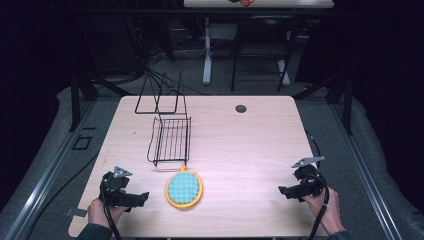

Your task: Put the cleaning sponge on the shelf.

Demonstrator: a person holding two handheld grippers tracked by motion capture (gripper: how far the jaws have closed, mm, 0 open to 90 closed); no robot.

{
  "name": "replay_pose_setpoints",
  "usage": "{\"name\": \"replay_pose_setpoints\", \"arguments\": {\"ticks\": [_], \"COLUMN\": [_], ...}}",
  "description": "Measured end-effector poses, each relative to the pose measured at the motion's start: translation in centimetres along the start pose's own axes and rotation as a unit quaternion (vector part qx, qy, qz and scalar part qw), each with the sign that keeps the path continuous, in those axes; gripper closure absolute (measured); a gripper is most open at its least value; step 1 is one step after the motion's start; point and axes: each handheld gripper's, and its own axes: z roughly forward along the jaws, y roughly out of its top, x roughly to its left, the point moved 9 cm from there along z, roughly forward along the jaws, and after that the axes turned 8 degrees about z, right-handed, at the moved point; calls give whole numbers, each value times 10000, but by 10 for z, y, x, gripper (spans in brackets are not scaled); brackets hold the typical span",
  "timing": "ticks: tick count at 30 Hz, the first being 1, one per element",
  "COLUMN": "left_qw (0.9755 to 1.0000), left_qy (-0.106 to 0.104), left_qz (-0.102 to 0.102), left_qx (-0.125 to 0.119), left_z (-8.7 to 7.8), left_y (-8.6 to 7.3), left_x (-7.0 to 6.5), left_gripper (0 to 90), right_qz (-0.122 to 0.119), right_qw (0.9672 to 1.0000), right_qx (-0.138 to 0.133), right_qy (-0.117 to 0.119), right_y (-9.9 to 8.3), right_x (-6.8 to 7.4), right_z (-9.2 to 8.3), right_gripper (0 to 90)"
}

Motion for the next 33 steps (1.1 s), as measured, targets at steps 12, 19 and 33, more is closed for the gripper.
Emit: {"name": "replay_pose_setpoints", "arguments": {"ticks": [12, 19, 33], "left_qw": [9996, 9988, 9958], "left_qy": [-226, -428, -839], "left_qz": [90, 100, 345], "left_qx": [-141, -231, -147], "left_z": [0, 5, 26], "left_y": [12, 24, 44], "left_x": [-16, -31, -61], "left_gripper": [23, 48, 156], "right_qz": [24, -5, -10], "right_qw": [10000, 10000, 10000], "right_qx": [-51, -58, -10], "right_qy": [39, 46, 48], "right_y": [1, 2, 3], "right_x": [2, 4, 4], "right_z": [-2, -3, 0], "right_gripper": [100, 102, 105]}}
